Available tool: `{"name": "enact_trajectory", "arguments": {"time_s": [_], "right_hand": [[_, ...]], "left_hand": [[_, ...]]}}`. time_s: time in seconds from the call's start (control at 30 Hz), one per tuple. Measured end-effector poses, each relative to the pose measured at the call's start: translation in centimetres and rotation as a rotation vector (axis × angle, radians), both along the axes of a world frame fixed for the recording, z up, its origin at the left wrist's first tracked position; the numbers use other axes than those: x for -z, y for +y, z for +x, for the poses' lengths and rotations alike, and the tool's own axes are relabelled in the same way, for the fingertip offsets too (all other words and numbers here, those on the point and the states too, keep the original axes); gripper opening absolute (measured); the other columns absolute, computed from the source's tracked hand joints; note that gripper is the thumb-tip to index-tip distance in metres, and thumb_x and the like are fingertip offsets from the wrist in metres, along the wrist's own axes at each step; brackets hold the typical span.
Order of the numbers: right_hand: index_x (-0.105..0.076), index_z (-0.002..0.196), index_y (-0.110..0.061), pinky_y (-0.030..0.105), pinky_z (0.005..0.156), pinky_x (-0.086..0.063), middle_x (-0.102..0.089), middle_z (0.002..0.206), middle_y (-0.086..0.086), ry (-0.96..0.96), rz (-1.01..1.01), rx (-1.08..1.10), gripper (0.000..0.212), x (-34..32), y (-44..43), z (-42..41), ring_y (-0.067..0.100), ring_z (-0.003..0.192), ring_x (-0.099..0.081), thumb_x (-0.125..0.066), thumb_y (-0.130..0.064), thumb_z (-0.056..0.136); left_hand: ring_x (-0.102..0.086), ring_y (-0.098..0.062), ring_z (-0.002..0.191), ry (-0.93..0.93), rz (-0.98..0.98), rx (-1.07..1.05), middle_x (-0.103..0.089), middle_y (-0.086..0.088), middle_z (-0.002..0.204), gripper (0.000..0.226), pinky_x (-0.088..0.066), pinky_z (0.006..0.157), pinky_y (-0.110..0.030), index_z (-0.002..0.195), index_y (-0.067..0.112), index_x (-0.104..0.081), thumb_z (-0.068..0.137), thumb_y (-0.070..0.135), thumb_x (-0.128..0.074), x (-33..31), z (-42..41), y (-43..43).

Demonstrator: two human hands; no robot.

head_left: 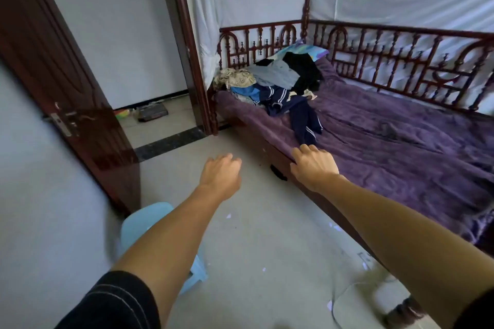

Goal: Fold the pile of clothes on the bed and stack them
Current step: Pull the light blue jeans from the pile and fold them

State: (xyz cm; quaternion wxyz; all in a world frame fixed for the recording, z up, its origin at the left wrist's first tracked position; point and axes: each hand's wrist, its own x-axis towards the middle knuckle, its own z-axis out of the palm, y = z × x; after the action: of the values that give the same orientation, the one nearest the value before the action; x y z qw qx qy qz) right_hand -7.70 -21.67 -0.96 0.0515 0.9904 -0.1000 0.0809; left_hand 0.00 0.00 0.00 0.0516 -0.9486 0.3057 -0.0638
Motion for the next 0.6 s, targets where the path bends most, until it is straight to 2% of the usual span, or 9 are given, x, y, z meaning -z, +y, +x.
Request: {"name": "enact_trajectory", "arguments": {"time_s": [0.17, 0.37, 0.53, 0.6], "right_hand": [[-0.051, 0.117, -0.013, 0.036, 0.077, -0.04, -0.056, 0.118, 0.008, 0.001, -0.004, 0.002, 0.029, 1.8, -4.5, 8.0, 0.029, 0.109, -0.052, -0.042, -0.031, 0.096], [-0.053, 0.114, -0.013, 0.035, 0.068, -0.032, -0.058, 0.113, 0.008, -0.04, 0.006, -0.021, 0.027, 1.5, -10.5, 19.4, 0.03, 0.106, -0.054, -0.042, -0.029, 0.096], [-0.052, 0.118, -0.015, 0.036, 0.072, -0.041, -0.058, 0.118, 0.007, 0.002, -0.002, -0.044, 0.027, 1.3, -14.0, 27.4, 0.028, 0.108, -0.055, -0.041, -0.029, 0.097], [-0.05, 0.121, -0.014, 0.036, 0.071, -0.04, -0.057, 0.12, 0.007, 0.018, -0.007, -0.053, 0.03, 1.5, -15.3, 30.9, 0.028, 0.109, -0.054, -0.039, -0.03, 0.098]], "left_hand": [[-0.052, -0.029, 0.108, -0.002, 0.016, -0.001, -0.055, -0.009, 0.115, 0.023, -0.04, 0.089, -0.038, 0.109, 0.013, -0.057, 0.092, 0.019, -0.043, 1.4, 7.7, -4.1], [-0.054, -0.028, 0.106, -0.002, -0.052, -0.023, -0.057, -0.009, 0.114, 0.024, -0.041, 0.086, -0.038, 0.11, 0.012, -0.057, 0.093, 0.021, -0.043, 0.1, 17.9, -9.4], [-0.056, -0.027, 0.104, -0.003, -0.035, -0.026, -0.058, -0.008, 0.112, 0.022, -0.042, 0.084, -0.036, 0.108, 0.013, -0.057, 0.094, 0.023, -0.043, 0.3, 25.6, -12.1], [-0.056, -0.026, 0.104, 0.015, -0.062, -0.043, -0.058, -0.007, 0.113, 0.022, -0.042, 0.084, -0.036, 0.11, 0.014, -0.056, 0.094, 0.024, -0.044, 0.8, 29.3, -13.2]]}}
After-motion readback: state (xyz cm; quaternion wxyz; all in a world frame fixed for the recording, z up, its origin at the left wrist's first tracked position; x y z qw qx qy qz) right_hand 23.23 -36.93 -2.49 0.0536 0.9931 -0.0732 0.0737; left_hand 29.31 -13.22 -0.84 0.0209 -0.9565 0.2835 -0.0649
